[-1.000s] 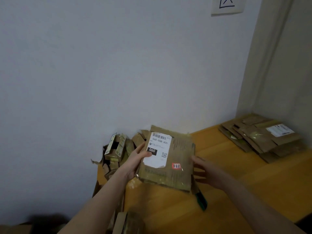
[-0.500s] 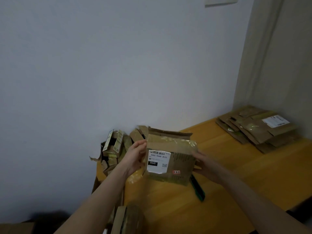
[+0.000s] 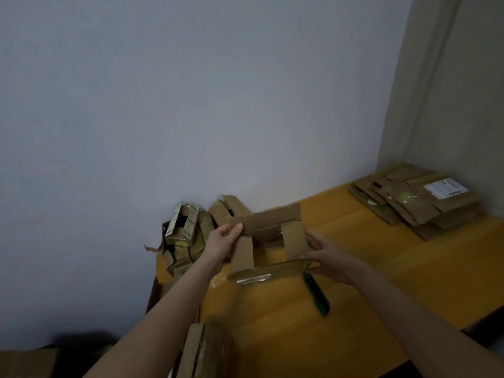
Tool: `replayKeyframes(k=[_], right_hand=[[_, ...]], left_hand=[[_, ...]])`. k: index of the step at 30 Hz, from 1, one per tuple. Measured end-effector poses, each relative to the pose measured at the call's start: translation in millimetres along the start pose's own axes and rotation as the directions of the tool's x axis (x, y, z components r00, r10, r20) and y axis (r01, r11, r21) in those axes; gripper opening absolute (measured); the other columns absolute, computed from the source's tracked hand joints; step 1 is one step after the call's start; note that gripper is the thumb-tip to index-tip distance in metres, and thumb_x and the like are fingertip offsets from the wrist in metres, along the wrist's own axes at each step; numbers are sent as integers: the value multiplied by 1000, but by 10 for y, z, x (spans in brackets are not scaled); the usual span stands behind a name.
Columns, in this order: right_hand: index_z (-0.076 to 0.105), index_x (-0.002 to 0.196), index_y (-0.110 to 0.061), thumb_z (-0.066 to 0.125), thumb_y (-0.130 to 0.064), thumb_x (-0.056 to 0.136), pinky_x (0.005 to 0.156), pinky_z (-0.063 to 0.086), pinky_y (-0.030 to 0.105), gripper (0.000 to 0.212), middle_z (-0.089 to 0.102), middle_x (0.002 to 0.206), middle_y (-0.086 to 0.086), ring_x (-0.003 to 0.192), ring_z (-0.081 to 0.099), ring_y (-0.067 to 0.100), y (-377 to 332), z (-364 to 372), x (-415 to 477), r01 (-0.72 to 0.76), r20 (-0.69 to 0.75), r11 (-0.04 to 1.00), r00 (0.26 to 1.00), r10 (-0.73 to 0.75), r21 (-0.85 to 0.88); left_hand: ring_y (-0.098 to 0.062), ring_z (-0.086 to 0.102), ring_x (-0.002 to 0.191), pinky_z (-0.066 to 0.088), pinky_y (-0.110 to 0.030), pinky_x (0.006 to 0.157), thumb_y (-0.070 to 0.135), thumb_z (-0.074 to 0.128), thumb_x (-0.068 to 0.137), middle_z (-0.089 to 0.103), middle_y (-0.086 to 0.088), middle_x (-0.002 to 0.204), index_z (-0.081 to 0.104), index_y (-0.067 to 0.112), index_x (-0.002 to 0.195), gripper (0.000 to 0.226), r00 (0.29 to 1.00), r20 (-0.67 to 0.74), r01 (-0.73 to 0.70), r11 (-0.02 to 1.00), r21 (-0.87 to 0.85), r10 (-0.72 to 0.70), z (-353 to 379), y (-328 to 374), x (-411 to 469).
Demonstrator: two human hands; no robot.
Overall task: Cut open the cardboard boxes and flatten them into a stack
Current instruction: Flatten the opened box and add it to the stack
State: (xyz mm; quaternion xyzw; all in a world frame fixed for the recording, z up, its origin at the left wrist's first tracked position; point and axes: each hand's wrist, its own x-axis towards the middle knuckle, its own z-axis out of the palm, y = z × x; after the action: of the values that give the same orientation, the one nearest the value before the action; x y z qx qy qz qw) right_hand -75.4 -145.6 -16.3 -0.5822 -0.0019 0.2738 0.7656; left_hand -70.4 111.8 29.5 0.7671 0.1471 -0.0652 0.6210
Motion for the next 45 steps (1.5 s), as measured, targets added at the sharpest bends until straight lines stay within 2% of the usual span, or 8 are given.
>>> replayKeyframes(k=[6, 10, 14, 18, 25, 29, 37, 45], right_hand=[[2, 153, -30, 77, -10, 79, 106, 38, 34, 107, 23, 154, -2, 138, 29, 20, 6, 41, -56, -11, -34, 743, 999, -15, -670], [1, 154, -17, 78, -34, 78, 113, 30, 39, 110, 18, 158, 6, 143, 22, 24, 55, 150, 1, -96, -186, 631, 979, -79, -770], [20, 149, -10, 72, -57, 75, 103, 42, 41, 102, 40, 147, 9, 131, 42, 27, 9, 283, 82, -286, -420, 596, 903, -95, -750], [31, 141, -8, 45, -38, 97, 71, 44, 32, 55, 56, 113, 10, 96, 56, 26, -6, 309, 107, -284, -431, 489, 876, -218, -825], [54, 105, -14, 41, -25, 103, 53, 53, 30, 17, 58, 95, 8, 80, 59, 19, -74, 318, 86, 17, -501, 963, 851, -155, -268], [54, 108, -10, 45, -25, 102, 54, 56, 28, 18, 56, 92, 8, 83, 60, 23, -55, 364, 111, 57, -500, 988, 857, -123, -146], [57, 96, -16, 49, -23, 100, 60, 59, 34, 11, 57, 101, 11, 94, 59, 29, -13, 334, 74, 96, -472, 991, 880, -43, 88], [55, 115, -7, 49, -22, 99, 59, 59, 32, 23, 59, 106, 14, 97, 60, 30, -47, 367, 140, 103, -413, 985, 910, -37, 137]], left_hand=[[-19, 61, 85, 50, -34, 70, 30, 55, 98, 64, -3, 91, 62, 19, 91, 14, 980, -167, -119, 992, -47, 110, 89, -2, 25], [-18, 54, 71, 41, -32, 63, 32, 56, 97, 59, -6, 76, 57, 10, 77, 30, 956, -225, -177, 981, 76, 189, 167, 7, 52], [-26, 53, 70, 39, -36, 62, 35, 57, 95, 57, -18, 75, 56, 0, 77, 40, 955, -179, -203, 963, 176, 235, 251, 24, 23], [-35, 60, 82, 48, -46, 69, 35, 57, 96, 62, -25, 87, 61, -7, 91, 42, 957, -173, -208, 968, 143, 231, 244, 41, 24], [-28, 55, 114, 47, -40, 96, 35, 65, 90, 57, -11, 127, 52, 4, 129, 52, 980, -159, -98, 986, 135, 119, 85, -103, 111], [-32, 43, 131, 40, -47, 108, 24, 86, 70, 44, -12, 143, 26, 6, 146, 99, 997, -73, 0, 978, 209, 16, 133, -209, 138], [-20, 58, 98, 49, -21, 67, 7, 68, 82, 58, -8, 116, 43, 16, 123, 49, 997, 58, 41, 970, 242, -57, -50, -326, 167], [-34, 44, 126, 42, -44, 104, 25, 79, 77, 38, -17, 139, 23, 3, 145, 91, 978, -179, 0, 863, 505, 105, 60, -182, 152]])
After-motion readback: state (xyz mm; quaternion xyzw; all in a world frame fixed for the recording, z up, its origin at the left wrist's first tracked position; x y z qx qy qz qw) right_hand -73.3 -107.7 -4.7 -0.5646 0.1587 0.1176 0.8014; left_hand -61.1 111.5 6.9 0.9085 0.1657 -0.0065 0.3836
